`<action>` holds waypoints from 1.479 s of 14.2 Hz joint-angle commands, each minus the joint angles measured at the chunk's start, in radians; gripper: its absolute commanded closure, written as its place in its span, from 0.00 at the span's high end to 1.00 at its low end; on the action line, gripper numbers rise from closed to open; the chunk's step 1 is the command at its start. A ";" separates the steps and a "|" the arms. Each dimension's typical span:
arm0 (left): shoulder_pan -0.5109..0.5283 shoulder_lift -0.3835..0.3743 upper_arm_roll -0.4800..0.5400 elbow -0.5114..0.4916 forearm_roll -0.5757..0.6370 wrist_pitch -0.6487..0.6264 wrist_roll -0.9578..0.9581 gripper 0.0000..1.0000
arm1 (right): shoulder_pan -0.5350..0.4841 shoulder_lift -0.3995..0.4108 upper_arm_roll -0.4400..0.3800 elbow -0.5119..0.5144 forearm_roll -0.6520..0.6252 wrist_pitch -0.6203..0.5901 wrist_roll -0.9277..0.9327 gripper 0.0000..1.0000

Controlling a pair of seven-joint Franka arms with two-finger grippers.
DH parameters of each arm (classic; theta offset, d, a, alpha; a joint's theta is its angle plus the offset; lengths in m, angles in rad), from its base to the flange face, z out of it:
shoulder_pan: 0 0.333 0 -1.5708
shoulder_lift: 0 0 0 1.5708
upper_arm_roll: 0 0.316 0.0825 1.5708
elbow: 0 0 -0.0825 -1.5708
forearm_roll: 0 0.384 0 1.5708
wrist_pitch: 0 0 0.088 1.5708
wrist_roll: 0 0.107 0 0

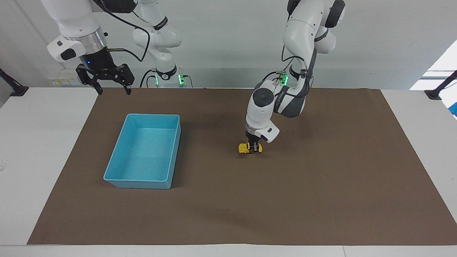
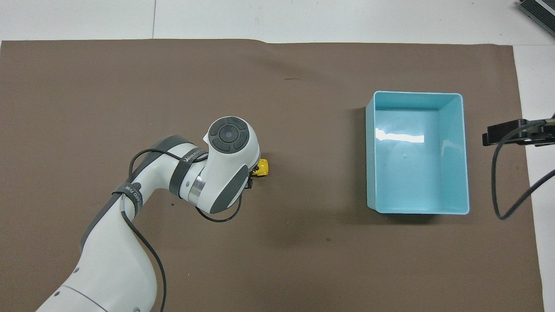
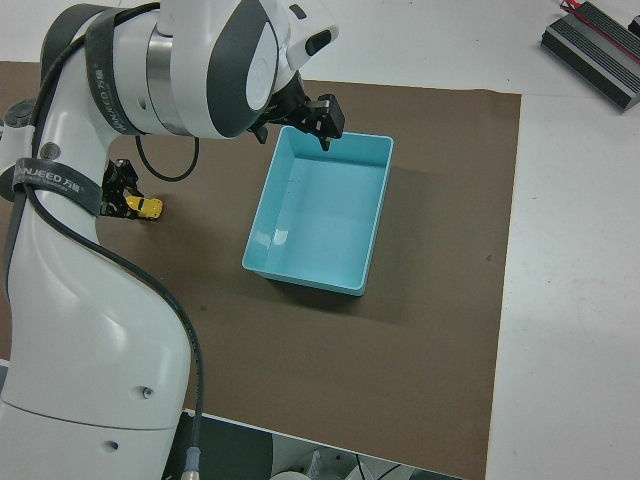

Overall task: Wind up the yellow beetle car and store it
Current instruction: 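Drag the car backward along the table with the left gripper, then release the car and lift the left gripper away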

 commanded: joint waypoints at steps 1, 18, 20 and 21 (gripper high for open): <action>0.052 0.015 0.008 -0.050 0.057 0.023 0.000 0.42 | -0.003 -0.008 -0.002 0.000 -0.005 -0.007 0.012 1.00; 0.138 -0.159 0.006 -0.024 0.059 -0.204 0.155 1.00 | -0.003 -0.008 -0.004 -0.001 -0.005 -0.007 0.012 1.00; 0.138 -0.159 0.006 -0.024 0.059 -0.200 0.159 1.00 | -0.003 -0.008 -0.004 -0.001 -0.005 -0.007 0.012 1.00; 0.138 -0.159 0.006 -0.024 0.059 -0.198 0.164 1.00 | -0.003 -0.008 -0.004 -0.001 -0.005 -0.007 0.012 1.00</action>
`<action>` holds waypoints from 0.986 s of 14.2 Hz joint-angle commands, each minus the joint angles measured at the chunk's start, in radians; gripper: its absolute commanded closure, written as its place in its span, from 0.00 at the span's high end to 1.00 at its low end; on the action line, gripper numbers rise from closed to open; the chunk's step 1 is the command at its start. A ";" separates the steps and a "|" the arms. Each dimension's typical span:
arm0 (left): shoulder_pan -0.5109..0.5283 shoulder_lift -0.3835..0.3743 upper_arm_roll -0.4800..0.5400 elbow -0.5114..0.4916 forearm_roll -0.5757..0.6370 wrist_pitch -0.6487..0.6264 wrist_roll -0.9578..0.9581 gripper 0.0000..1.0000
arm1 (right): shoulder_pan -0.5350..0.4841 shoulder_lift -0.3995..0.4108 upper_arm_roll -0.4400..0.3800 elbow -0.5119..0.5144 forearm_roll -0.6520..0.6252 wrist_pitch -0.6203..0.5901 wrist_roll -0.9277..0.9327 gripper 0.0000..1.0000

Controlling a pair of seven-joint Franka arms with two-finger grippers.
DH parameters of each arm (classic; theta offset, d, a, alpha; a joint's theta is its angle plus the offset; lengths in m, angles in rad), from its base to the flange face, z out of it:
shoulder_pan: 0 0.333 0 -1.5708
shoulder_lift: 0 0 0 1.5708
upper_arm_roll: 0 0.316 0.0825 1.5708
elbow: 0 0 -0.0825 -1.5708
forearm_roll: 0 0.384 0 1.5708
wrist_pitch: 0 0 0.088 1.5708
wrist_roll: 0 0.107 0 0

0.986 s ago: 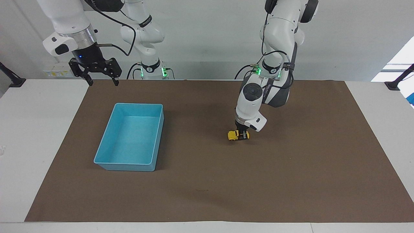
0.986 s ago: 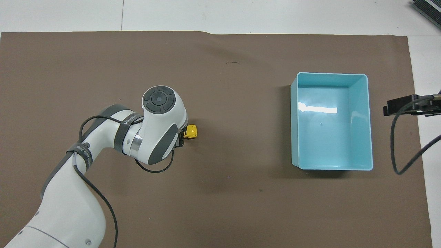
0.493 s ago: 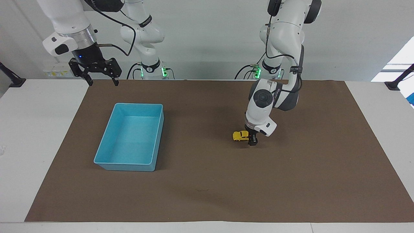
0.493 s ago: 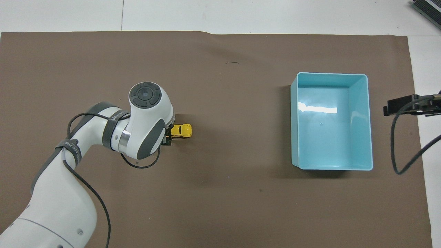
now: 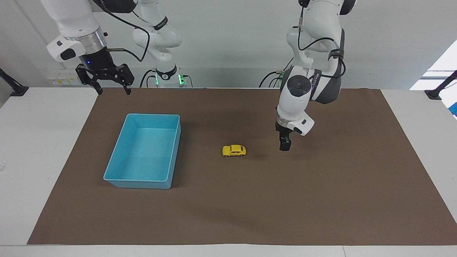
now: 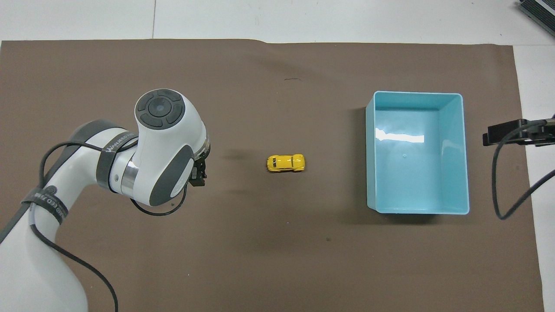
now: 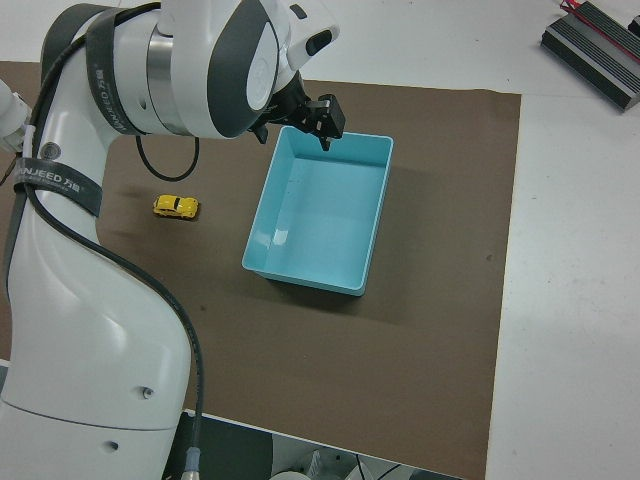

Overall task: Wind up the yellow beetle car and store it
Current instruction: 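Release the car and lift the left gripper away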

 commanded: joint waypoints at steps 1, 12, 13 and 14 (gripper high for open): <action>0.009 0.002 -0.003 -0.006 0.019 -0.001 0.024 1.00 | -0.003 -0.008 -0.003 -0.001 -0.005 -0.007 0.012 1.00; 0.214 -0.094 -0.006 0.054 -0.004 0.048 0.554 1.00 | 0.000 -0.008 0.000 -0.001 0.004 -0.011 0.014 1.00; 0.239 -0.108 -0.004 0.054 -0.026 0.043 0.647 1.00 | -0.003 -0.008 -0.003 -0.001 0.004 -0.017 0.008 1.00; 0.249 -0.122 -0.003 0.050 -0.029 0.034 0.736 1.00 | -0.003 -0.011 -0.003 -0.003 0.005 -0.028 -0.005 1.00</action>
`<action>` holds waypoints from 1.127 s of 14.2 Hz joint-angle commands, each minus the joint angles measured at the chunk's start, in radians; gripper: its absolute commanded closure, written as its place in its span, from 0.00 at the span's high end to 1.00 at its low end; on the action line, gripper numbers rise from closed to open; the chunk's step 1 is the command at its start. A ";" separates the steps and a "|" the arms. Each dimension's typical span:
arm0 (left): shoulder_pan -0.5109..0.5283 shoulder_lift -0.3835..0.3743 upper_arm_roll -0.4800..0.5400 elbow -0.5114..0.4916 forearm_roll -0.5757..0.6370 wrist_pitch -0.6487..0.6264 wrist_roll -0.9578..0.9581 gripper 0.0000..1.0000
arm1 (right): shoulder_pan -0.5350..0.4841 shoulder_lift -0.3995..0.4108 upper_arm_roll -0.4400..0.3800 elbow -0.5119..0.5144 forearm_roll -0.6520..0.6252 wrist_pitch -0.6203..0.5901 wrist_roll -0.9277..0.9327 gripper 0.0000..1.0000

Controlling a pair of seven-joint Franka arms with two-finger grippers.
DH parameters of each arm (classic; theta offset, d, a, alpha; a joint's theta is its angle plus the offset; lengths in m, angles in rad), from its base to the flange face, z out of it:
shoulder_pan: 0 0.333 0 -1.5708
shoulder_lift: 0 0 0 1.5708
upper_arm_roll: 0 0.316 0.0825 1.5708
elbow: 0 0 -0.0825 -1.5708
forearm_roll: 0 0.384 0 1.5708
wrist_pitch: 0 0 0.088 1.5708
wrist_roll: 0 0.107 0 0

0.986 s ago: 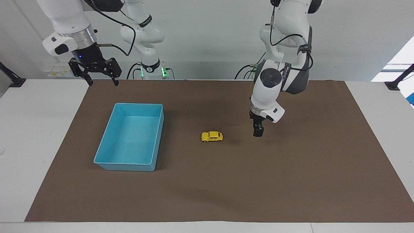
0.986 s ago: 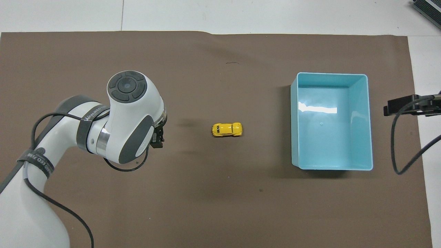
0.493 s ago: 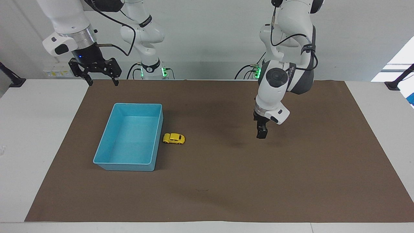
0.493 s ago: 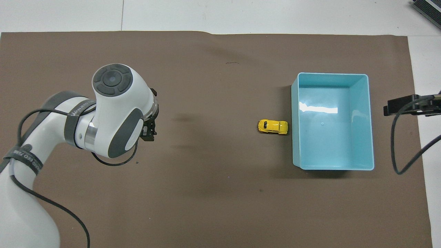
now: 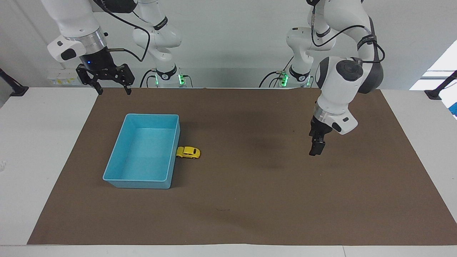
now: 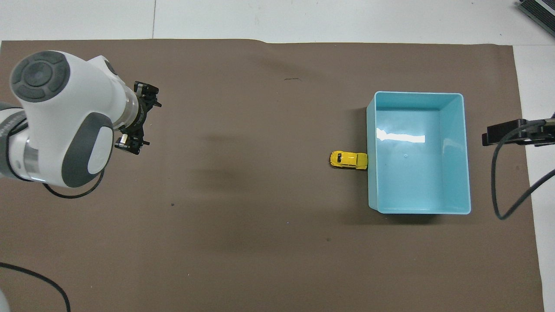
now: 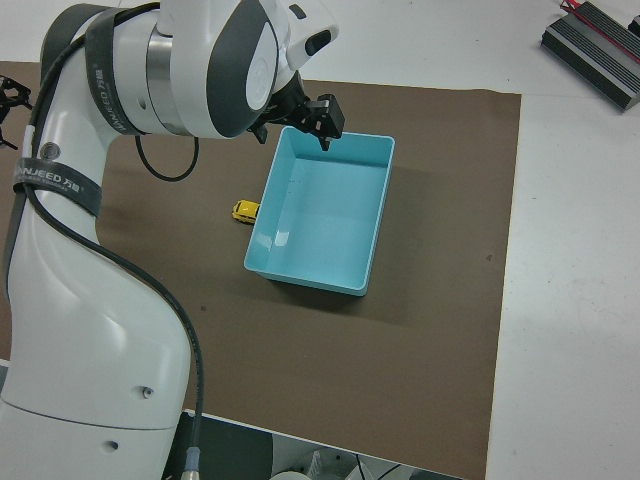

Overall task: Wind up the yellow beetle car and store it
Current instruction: 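Return the left gripper to rest while the right gripper reaches out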

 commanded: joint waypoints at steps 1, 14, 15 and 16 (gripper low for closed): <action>0.049 -0.045 -0.008 -0.020 -0.020 -0.005 0.215 1.00 | -0.002 -0.015 -0.002 -0.003 0.004 -0.046 -0.029 1.00; 0.175 -0.164 -0.006 0.047 -0.019 -0.286 1.330 1.00 | 0.020 -0.021 0.053 -0.009 -0.015 -0.024 -0.796 1.00; 0.175 -0.165 -0.006 0.073 -0.019 -0.329 1.347 1.00 | 0.032 -0.023 0.058 -0.010 -0.014 -0.024 -0.827 1.00; 0.175 -0.171 -0.006 0.088 -0.017 -0.352 1.357 1.00 | 0.041 -0.023 0.060 -0.010 -0.015 -0.023 -0.847 1.00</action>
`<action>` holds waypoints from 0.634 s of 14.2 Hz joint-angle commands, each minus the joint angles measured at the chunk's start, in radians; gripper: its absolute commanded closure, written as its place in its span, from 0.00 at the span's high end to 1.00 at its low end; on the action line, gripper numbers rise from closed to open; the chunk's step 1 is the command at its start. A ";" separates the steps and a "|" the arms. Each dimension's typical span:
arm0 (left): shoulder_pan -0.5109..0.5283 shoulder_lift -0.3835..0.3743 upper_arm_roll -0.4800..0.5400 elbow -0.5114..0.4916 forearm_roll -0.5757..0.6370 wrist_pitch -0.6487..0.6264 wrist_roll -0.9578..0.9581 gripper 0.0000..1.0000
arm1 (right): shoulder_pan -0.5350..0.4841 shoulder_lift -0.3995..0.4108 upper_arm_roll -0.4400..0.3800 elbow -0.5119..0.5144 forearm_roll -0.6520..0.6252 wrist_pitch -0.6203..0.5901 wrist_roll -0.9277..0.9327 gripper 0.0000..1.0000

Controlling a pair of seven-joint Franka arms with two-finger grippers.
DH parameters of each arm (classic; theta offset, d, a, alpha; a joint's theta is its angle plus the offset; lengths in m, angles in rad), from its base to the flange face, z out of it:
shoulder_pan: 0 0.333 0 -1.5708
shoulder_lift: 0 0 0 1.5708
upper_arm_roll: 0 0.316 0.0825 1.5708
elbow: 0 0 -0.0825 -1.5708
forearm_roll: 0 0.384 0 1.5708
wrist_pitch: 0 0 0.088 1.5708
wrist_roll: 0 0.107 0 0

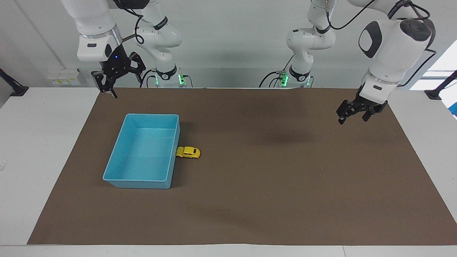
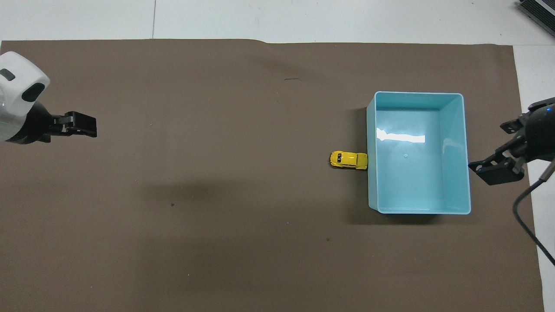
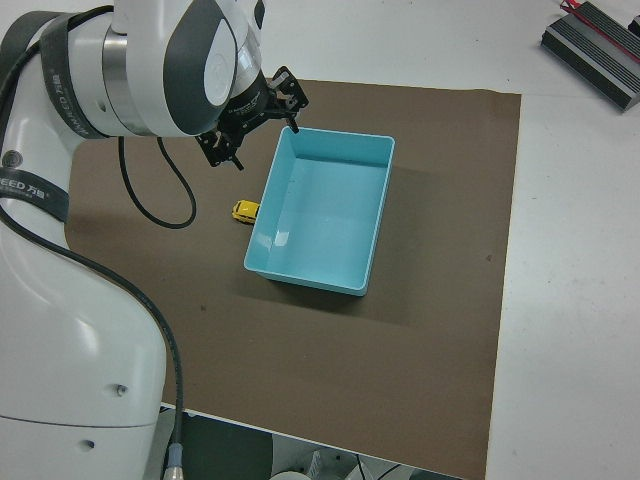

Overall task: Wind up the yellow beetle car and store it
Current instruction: 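Return the left gripper to rest while the right gripper reaches out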

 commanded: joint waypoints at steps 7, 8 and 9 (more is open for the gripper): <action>0.015 -0.126 -0.002 0.049 -0.003 -0.188 0.110 1.00 | 0.041 -0.017 0.014 -0.015 -0.018 0.057 -0.223 1.00; 0.015 -0.133 -0.002 0.049 -0.003 -0.195 0.110 1.00 | 0.043 -0.015 0.016 -0.015 -0.019 0.059 -0.255 1.00; 0.015 -0.143 -0.002 0.049 -0.005 -0.198 0.111 1.00 | 0.047 -0.011 0.020 -0.015 -0.022 0.068 -0.282 1.00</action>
